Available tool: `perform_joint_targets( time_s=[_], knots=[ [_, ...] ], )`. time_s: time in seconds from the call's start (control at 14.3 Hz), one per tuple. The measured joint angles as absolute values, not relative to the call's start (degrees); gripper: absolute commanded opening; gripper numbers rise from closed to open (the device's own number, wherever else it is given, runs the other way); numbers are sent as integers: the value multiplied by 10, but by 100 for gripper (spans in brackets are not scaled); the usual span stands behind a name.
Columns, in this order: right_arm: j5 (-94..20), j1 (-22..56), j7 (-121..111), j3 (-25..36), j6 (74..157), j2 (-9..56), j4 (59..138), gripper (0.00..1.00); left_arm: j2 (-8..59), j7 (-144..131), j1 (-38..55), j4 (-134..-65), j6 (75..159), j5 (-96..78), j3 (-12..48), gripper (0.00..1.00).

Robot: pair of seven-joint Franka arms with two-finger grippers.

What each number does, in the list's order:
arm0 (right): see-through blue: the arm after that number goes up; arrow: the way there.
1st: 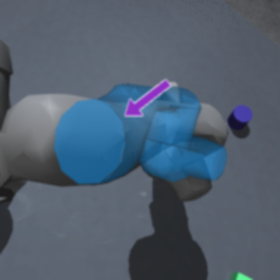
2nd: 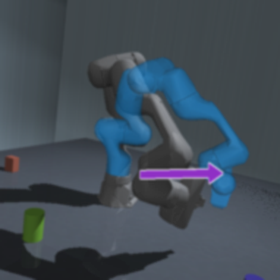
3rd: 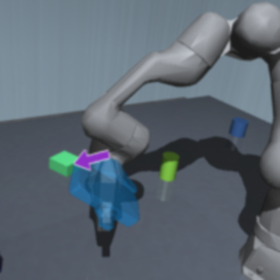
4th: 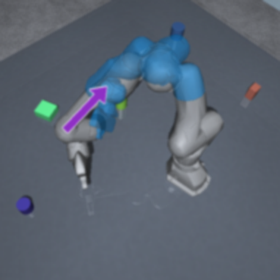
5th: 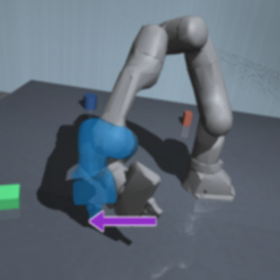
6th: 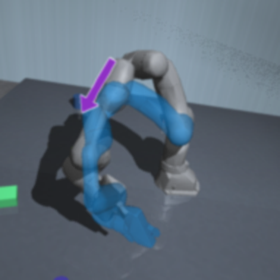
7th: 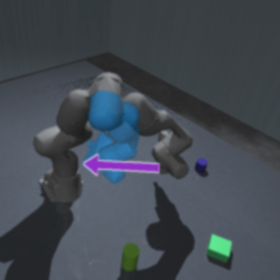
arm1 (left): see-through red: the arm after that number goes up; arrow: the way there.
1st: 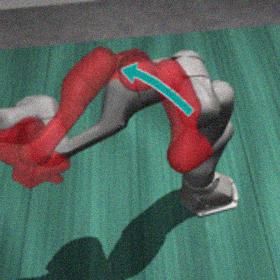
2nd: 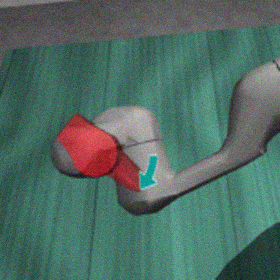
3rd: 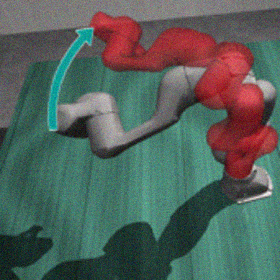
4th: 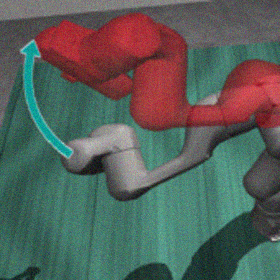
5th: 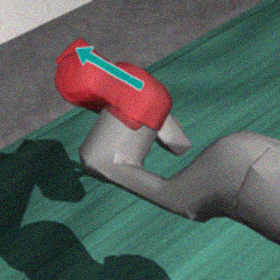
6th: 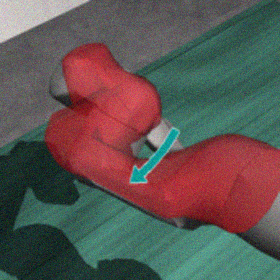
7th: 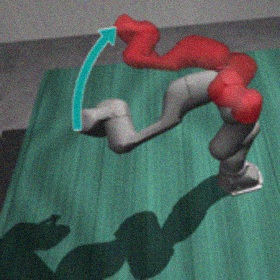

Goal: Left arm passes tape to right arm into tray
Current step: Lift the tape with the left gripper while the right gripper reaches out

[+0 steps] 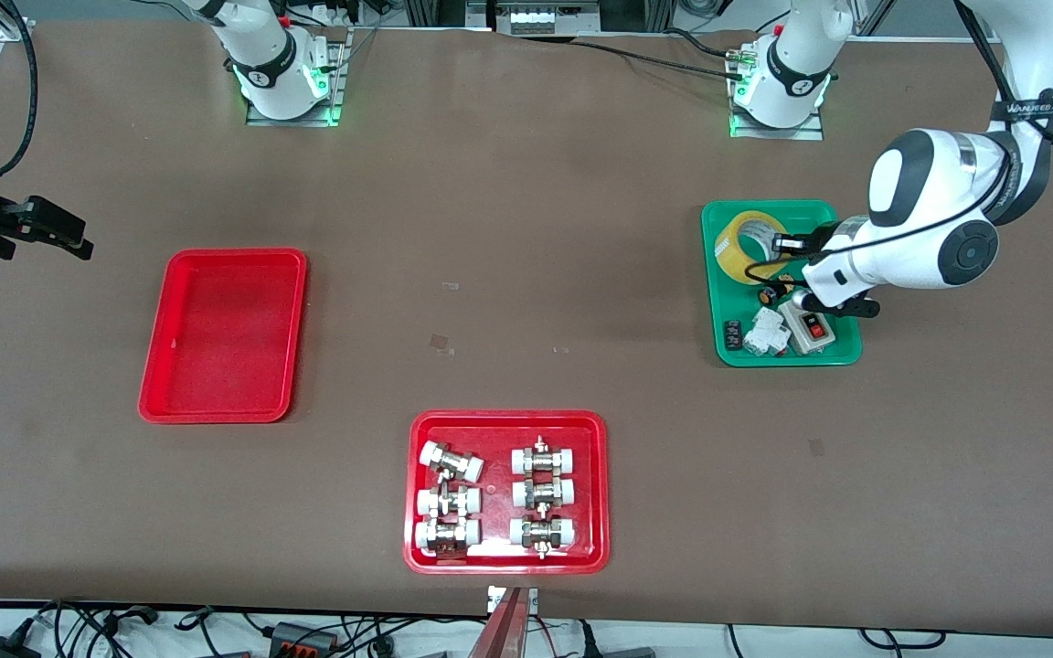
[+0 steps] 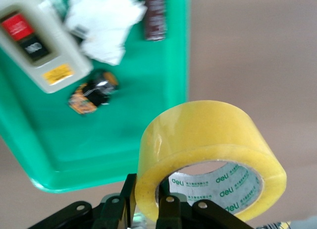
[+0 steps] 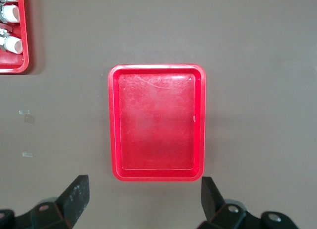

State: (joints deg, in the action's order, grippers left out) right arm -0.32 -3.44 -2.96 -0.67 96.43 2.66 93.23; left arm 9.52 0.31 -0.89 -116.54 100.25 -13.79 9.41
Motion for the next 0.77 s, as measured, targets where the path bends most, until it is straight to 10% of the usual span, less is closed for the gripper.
perform_joint_targets(
  time_s=[0.77],
  knots=[
    [-2,-34,-30,-9,935,33,933,100,142,-302,22,-939,984,-394,290,0]
  ],
)
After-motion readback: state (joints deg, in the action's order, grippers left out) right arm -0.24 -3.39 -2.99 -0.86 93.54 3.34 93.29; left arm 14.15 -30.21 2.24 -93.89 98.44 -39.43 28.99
